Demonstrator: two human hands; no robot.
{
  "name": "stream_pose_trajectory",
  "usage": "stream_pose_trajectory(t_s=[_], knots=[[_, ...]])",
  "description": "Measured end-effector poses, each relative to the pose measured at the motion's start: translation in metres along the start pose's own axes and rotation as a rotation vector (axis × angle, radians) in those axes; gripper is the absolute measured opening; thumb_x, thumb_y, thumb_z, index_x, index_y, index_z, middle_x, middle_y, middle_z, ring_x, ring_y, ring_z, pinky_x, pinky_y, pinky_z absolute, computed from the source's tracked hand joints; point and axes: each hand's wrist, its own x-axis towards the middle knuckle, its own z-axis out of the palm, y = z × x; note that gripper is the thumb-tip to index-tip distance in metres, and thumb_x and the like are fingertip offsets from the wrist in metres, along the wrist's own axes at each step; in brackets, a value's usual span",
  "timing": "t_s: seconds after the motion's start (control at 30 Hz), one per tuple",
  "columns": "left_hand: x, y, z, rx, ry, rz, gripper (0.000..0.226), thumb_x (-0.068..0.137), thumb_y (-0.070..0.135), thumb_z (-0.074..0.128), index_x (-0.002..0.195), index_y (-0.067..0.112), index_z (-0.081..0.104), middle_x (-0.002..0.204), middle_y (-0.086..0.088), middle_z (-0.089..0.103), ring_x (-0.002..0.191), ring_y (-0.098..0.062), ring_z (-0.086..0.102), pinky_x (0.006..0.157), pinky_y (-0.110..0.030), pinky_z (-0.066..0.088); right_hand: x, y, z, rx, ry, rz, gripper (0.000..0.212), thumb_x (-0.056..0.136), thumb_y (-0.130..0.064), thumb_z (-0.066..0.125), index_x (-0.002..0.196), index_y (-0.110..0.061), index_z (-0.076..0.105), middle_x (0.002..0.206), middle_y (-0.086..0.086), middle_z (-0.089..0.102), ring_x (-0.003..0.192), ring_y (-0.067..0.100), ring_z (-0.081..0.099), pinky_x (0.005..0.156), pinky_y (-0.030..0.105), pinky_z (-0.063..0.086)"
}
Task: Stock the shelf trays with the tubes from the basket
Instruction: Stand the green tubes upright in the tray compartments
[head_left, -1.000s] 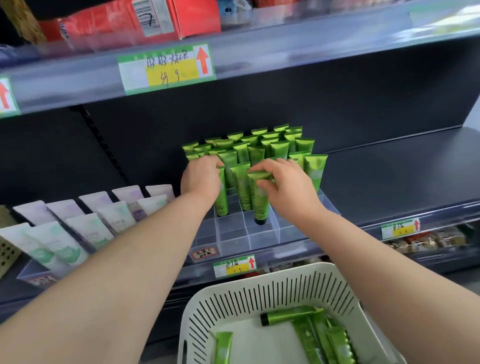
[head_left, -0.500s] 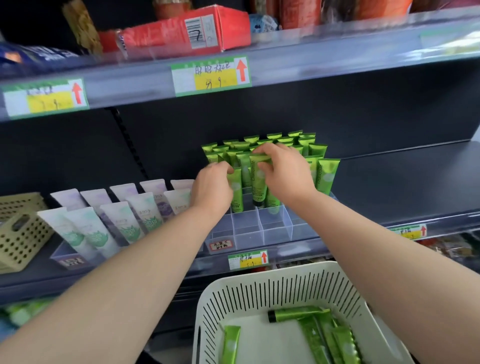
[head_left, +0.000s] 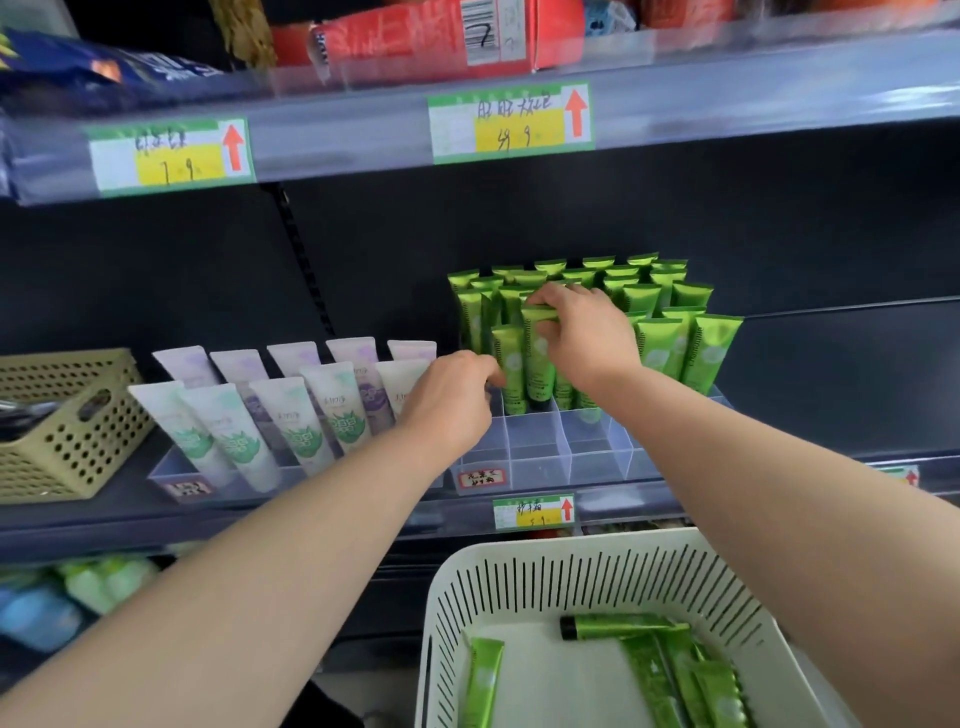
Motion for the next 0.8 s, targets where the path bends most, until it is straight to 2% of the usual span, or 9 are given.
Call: stream_pose_trajectory(t_s=[0.23, 0.53, 0.8], knots=[[0.0, 0.002, 0.008, -0.033, 0.011, -0.023, 0.035, 0.089, -0.001, 0.056, 0.115, 0.021, 0.065, 0.117, 0.003, 0.061, 0.105, -0.021, 0.058, 0.086, -0.039, 0.052, -0.006, 0.008, 0.018, -0.07, -0.068, 0.012, 0.033, 0.094, -0.018, 0.052, 0.126, -0.025, 0.055, 0.118, 0.003, 0.062, 0.114, 0.027, 0.046, 0.09, 0.041, 0.038], [-0.002, 0.003, 0.011, -0.043, 0.039, -0.022, 0.035, 0.088, -0.002, 0.055, 0.112, 0.021, 0.066, 0.114, 0.003, 0.062, 0.104, -0.02, 0.057, 0.085, -0.036, 0.051, -0.012, 0.008, 0.013, -0.144, 0.005, -0.062, 0.038, 0.092, -0.018, 0.055, 0.129, -0.026, 0.054, 0.121, 0.002, 0.06, 0.116, 0.028, 0.044, 0.09, 0.041, 0.038], [-0.029, 0.027, 0.018, -0.062, 0.015, 0.012, 0.034, 0.089, 0.002, 0.053, 0.114, 0.022, 0.066, 0.118, 0.001, 0.062, 0.11, -0.023, 0.056, 0.087, -0.04, 0.05, -0.07, 0.024, 0.006, -0.136, 0.077, -0.098, 0.035, 0.09, -0.013, 0.057, 0.123, -0.02, 0.059, 0.116, 0.005, 0.061, 0.11, 0.032, 0.047, 0.079, 0.04, 0.037]])
